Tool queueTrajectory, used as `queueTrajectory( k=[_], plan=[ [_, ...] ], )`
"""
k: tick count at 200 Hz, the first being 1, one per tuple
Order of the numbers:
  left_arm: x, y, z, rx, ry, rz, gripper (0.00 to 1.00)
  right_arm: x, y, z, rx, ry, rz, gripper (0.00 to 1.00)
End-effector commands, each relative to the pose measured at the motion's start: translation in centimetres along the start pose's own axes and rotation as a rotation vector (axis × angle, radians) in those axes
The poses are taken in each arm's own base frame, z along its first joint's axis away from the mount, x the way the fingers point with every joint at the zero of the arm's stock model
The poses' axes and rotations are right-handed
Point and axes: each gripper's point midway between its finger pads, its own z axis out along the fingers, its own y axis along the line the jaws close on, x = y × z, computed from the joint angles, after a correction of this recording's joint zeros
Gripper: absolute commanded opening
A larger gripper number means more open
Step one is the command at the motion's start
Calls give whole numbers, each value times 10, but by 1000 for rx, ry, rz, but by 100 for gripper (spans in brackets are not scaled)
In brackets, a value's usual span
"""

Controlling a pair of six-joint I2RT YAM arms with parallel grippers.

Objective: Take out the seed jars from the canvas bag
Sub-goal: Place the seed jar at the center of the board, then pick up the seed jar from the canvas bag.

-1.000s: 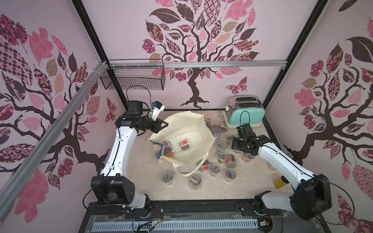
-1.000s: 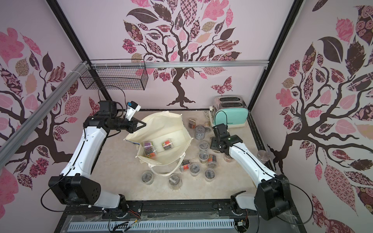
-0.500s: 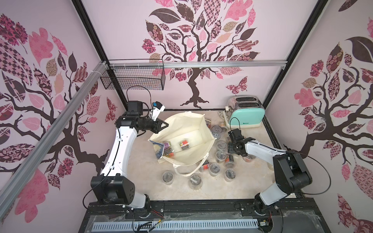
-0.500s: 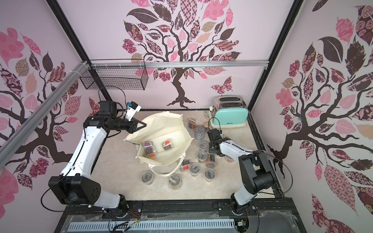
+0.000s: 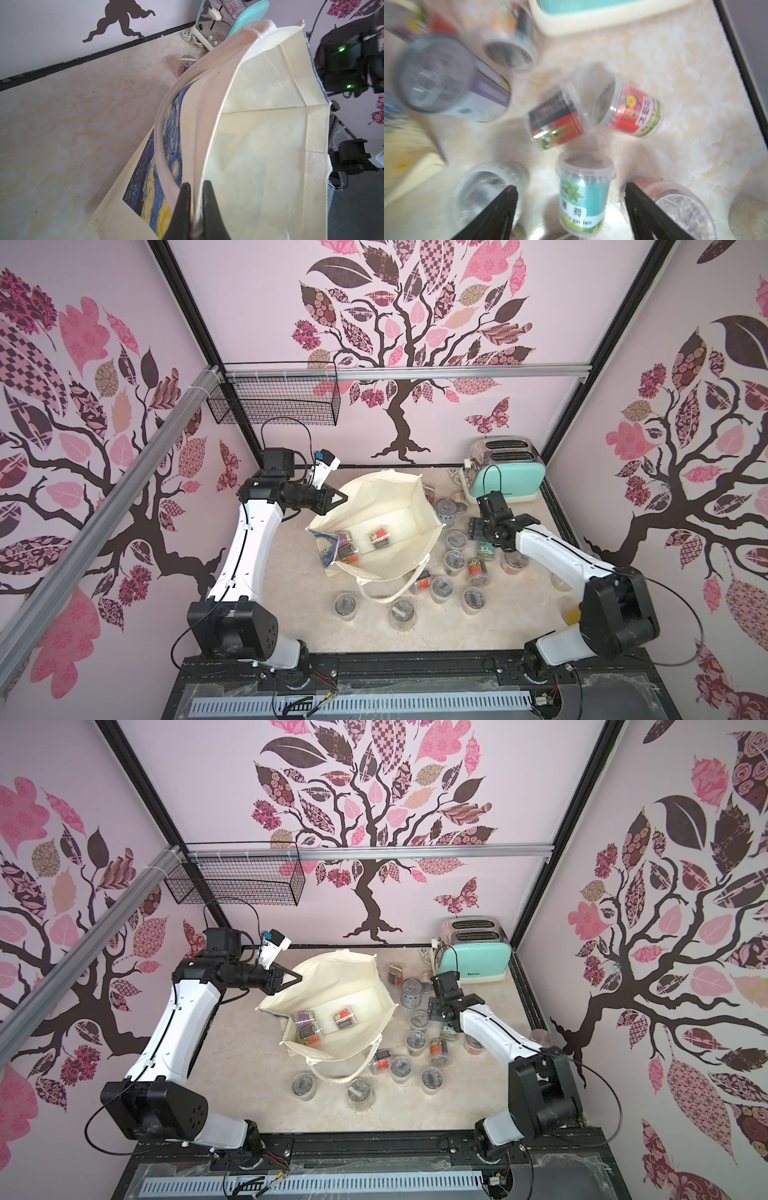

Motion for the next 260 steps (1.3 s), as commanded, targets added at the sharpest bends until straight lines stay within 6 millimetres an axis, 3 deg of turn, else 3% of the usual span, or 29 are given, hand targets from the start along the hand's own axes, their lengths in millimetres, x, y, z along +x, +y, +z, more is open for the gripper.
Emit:
queueTrajectory(
  k=[1, 27, 56, 72, 92, 106, 129, 158, 186, 216, 260],
  plan=[
    [-1, -7, -2, 27, -10, 18, 0, -45, 33, -71, -171, -140, -33, 84],
    [0, -8, -2, 28, -11, 24, 0, -68, 86, -143, -341, -261, -177, 86],
    [0, -10, -3, 33, -13, 28, 0, -62, 145, -202, -476, -333, -350, 85],
    [0, -12, -4, 39, -15, 29, 0, -50, 177, -223, -568, -316, -413, 85],
    [-3, -15, -7, 52, -22, 37, 0, -25, 214, -227, -655, -245, -466, 84],
    [-7, -18, -10, 56, -31, 44, 0, 0, 236, -219, -660, -215, -536, 85],
    [-15, -24, -18, 58, -48, 62, 0, 42, 264, -187, -650, -128, -614, 85],
    [-20, -30, -25, 64, -60, 80, 0, 75, 273, -136, -551, -36, -633, 86],
    [-18, -39, -26, 100, -65, 82, 0, 88, 280, -97, -469, -23, -613, 92],
    [-16, -45, -25, 135, -74, 74, 0, 95, 295, -68, -436, -36, -585, 99],
    [-16, -51, -26, 171, -86, 66, 0, 102, 309, -22, -400, -49, -553, 100]
  ],
)
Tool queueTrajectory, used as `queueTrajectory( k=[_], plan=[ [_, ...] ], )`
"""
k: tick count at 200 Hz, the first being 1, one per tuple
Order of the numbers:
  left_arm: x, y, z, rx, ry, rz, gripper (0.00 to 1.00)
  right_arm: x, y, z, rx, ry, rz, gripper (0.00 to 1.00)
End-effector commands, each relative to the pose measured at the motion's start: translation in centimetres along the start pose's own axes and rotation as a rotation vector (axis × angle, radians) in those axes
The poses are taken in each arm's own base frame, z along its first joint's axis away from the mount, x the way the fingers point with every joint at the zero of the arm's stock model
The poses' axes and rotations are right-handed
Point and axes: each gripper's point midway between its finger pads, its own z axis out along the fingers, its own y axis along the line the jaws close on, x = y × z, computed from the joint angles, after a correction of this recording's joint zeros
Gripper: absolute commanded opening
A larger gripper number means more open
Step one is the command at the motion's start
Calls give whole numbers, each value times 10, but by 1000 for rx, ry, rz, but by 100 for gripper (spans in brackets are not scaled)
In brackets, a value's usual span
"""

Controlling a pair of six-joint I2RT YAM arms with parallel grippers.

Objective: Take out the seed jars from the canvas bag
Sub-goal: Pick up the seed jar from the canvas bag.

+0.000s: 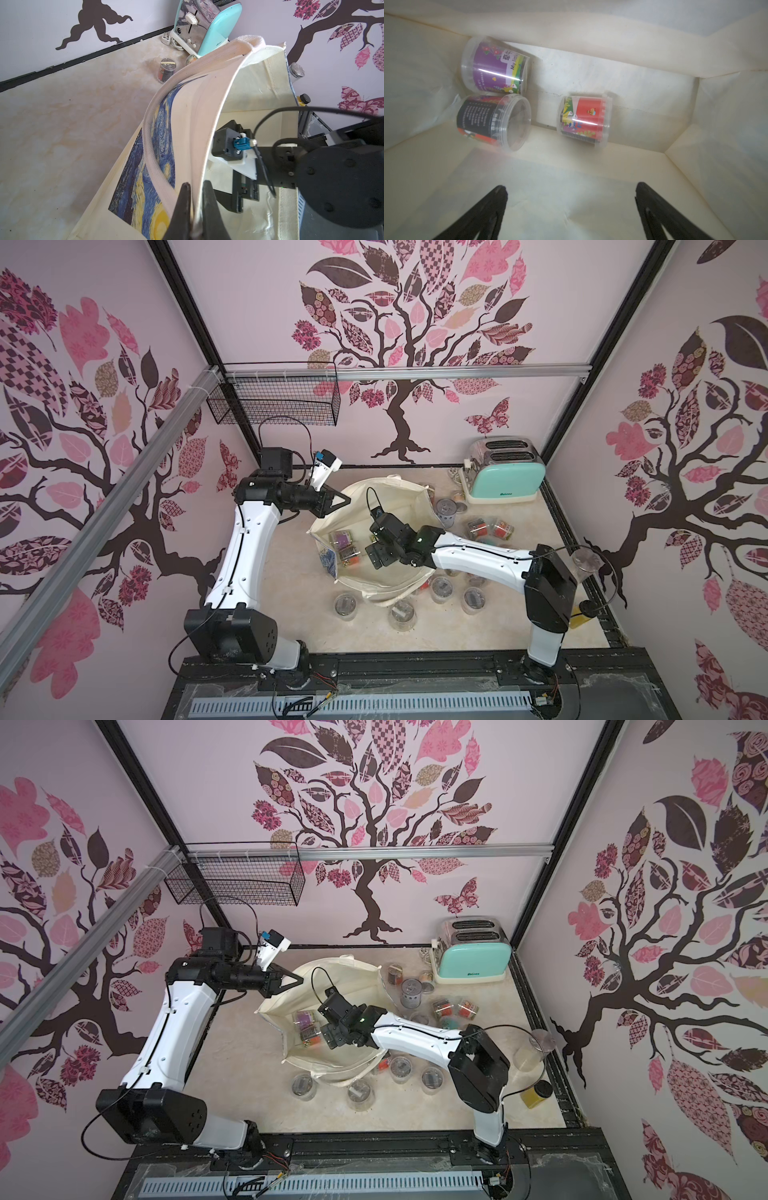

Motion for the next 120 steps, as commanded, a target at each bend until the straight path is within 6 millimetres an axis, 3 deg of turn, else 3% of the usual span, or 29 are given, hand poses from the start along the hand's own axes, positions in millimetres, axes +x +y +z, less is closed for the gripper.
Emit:
queueTrajectory(
  k=[1, 40, 89, 120],
  plan=[
    [-13, -22, -10, 67, -67, 41, 0, -10, -4, 27, 31, -39, 40, 100],
    [-14, -25, -10, 83, -72, 40, 0, -5, -20, 65, 61, -13, 69, 99],
    [-14, -26, -10, 92, -73, 38, 0, -4, -4, 106, 9, -25, -20, 99],
    [-14, -27, -9, 101, -74, 39, 0, -3, -5, 129, -2, -3, -17, 100]
  ],
)
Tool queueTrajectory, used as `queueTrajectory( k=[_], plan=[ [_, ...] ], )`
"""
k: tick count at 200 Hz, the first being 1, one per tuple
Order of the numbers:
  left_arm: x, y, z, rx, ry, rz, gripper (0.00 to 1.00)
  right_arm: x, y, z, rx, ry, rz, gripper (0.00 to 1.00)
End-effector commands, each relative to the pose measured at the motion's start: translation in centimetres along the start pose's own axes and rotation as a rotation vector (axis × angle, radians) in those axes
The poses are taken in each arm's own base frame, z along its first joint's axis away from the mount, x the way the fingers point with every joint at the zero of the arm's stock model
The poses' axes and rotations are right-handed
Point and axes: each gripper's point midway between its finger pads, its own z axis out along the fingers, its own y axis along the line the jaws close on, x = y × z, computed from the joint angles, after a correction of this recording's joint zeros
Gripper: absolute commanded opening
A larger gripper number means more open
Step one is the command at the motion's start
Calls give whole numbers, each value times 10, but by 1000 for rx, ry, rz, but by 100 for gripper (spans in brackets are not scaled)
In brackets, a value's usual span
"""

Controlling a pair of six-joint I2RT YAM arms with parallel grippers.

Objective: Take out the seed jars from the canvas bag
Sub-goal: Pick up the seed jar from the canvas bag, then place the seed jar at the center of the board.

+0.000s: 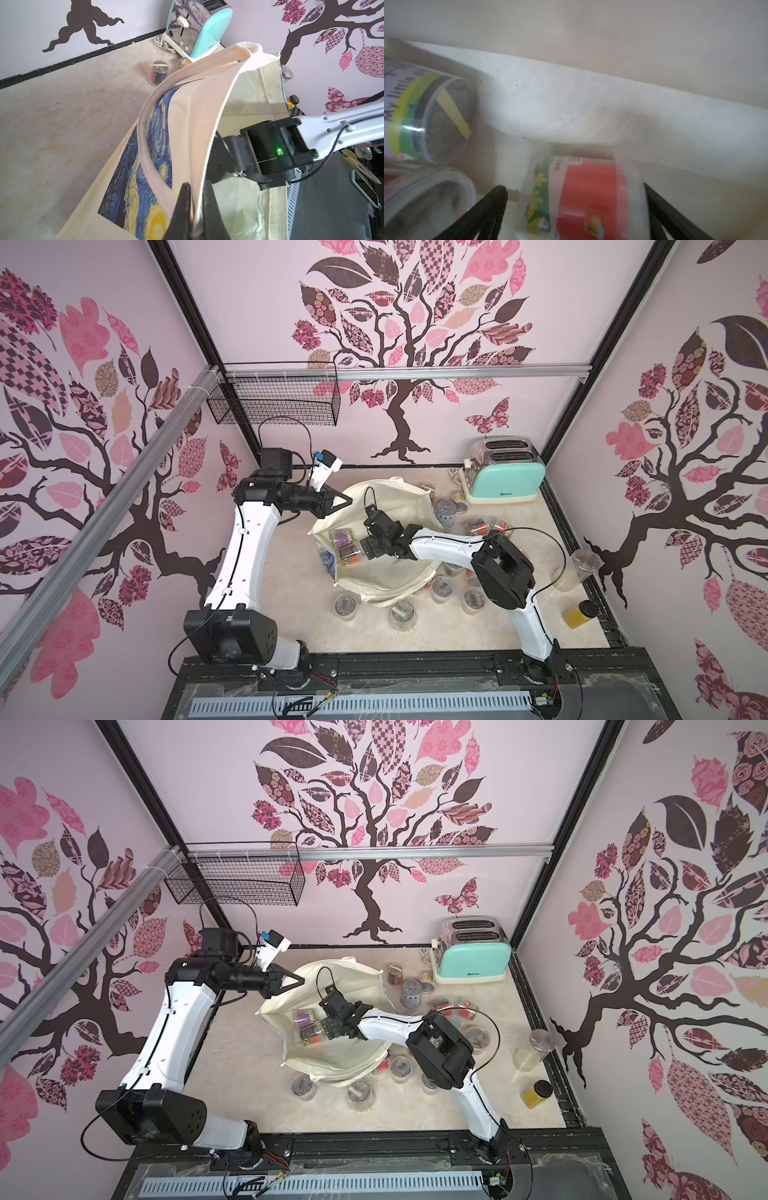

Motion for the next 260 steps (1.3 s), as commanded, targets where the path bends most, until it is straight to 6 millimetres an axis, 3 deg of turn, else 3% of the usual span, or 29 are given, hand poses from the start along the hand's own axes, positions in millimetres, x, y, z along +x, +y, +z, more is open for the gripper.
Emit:
queueTrajectory(
  k=[1, 41, 73, 92, 115, 141, 173, 199, 227, 242, 260],
  plan=[
    [-13, -20, -8, 64, -61, 42, 0, 1, 5, 24, -25, 10, -19, 99],
    [-13, -20, -8, 65, -59, 43, 0, 0, -3, 30, -27, 6, 31, 85],
    [-12, -18, -7, 58, -54, 43, 0, -20, -7, 4, -29, -37, 70, 74],
    [-10, -15, -7, 42, -47, 40, 0, -40, -6, -30, -76, -95, 110, 66],
    [-9, -6, -5, 8, -39, 28, 0, -58, -10, -78, -125, -162, 157, 64],
    [-6, 5, -2, -42, -26, 21, 0, -64, -14, -135, -190, -187, 181, 64],
    [0, 30, 3, -145, -4, -20, 0, -72, -26, -218, -252, -229, 175, 64],
    [1, 33, 5, -149, 0, -25, 0, -77, -53, -276, -218, -260, 196, 65],
    [-1, 33, 4, -146, -1, -24, 0, -70, -103, -315, -119, -274, 266, 66],
    [0, 33, 5, -143, 3, -25, 0, -54, -139, -325, -20, -271, 305, 67],
    [0, 31, 4, -138, 3, -23, 0, -11, -182, -318, 88, -210, 415, 66]
  ],
)
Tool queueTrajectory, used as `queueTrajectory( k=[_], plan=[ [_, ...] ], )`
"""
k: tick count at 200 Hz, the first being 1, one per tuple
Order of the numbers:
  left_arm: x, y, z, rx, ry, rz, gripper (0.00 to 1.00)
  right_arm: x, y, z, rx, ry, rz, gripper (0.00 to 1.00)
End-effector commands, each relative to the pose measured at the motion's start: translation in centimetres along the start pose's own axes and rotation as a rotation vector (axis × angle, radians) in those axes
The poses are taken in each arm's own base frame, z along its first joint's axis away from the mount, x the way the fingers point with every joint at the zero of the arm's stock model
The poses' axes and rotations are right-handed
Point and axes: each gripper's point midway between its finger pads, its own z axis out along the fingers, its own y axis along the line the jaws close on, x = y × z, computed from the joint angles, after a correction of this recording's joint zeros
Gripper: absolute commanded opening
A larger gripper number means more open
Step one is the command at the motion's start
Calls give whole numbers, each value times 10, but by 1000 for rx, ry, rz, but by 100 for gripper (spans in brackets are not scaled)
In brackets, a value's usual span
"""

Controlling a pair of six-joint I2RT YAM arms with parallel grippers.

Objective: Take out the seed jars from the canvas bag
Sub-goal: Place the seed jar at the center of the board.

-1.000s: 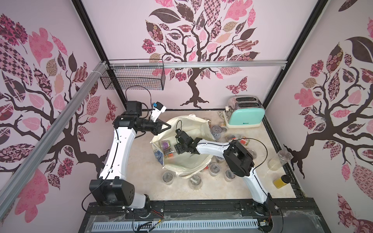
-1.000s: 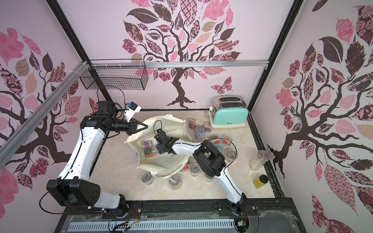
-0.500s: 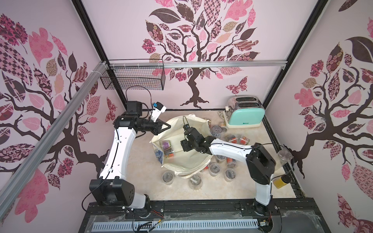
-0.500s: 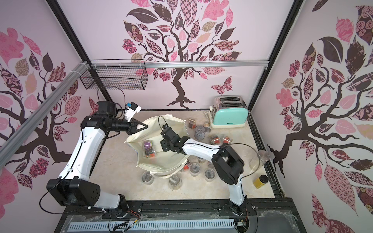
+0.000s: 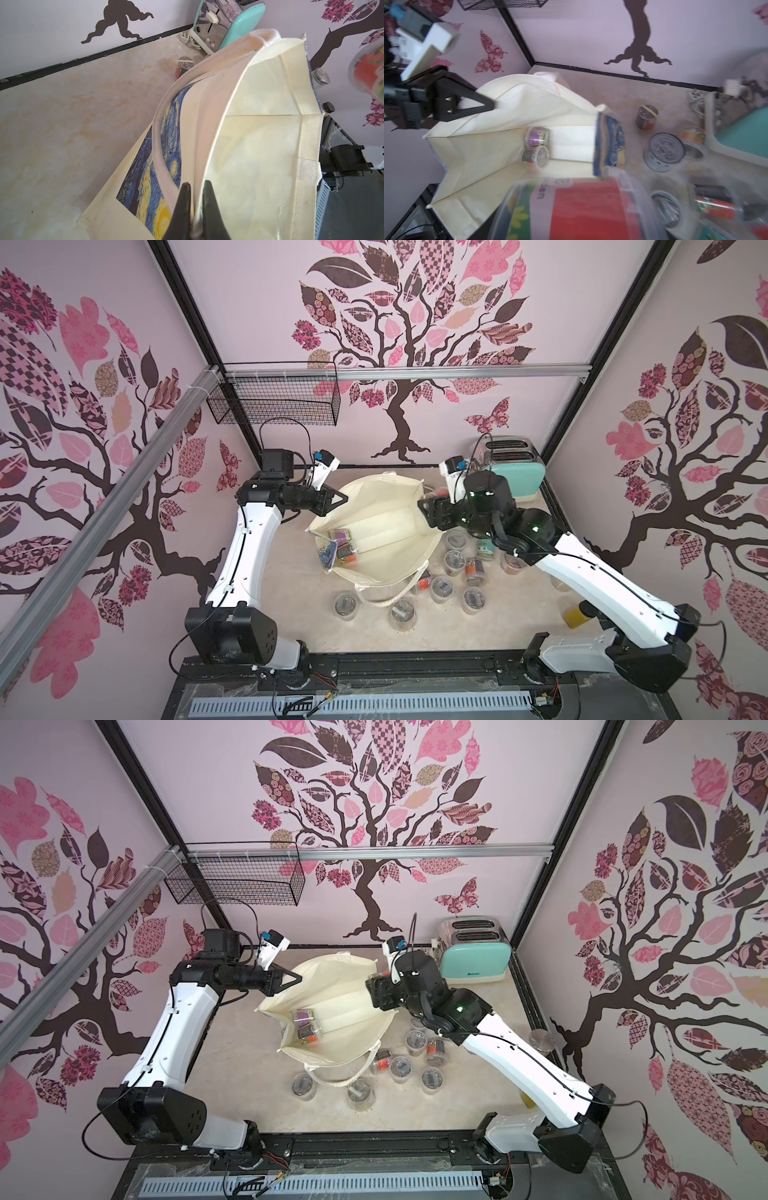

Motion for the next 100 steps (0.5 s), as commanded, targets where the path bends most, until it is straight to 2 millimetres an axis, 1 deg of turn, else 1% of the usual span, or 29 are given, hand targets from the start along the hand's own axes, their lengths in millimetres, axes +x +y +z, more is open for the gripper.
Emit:
queueTrajectory(
  k=[1, 8, 15, 34, 43, 46, 58, 79, 90, 100],
  plan=[
    [-5, 0, -1, 2, -12, 7, 0, 42, -72, -22, 211, 95, 87, 66],
    [-5, -1, 0, 7, -12, 7, 0, 60, -89, -22, 252, 119, 125, 66],
    [-5, -2, -1, 11, -13, 6, 0, 82, -100, -20, 275, 143, 154, 67],
    [-7, -5, -2, 26, -15, 4, 0, 138, -118, -12, 311, 211, 231, 67],
    [-8, -6, -2, 31, -16, 5, 0, 160, -129, -8, 353, 233, 274, 67],
    [-8, -7, -3, 32, -17, 5, 0, 167, -133, -7, 369, 239, 288, 68],
    [-9, -8, -4, 38, -17, 8, 0, 190, -151, -6, 456, 256, 350, 71],
    [-10, -12, -6, 51, -18, 12, 0, 229, -174, -4, 550, 309, 484, 70],
    [-11, -13, -6, 57, -20, 15, 0, 241, -182, -2, 574, 321, 538, 69],
    [-10, -14, -6, 62, -18, 11, 0, 245, -187, -1, 589, 316, 555, 69]
  ],
)
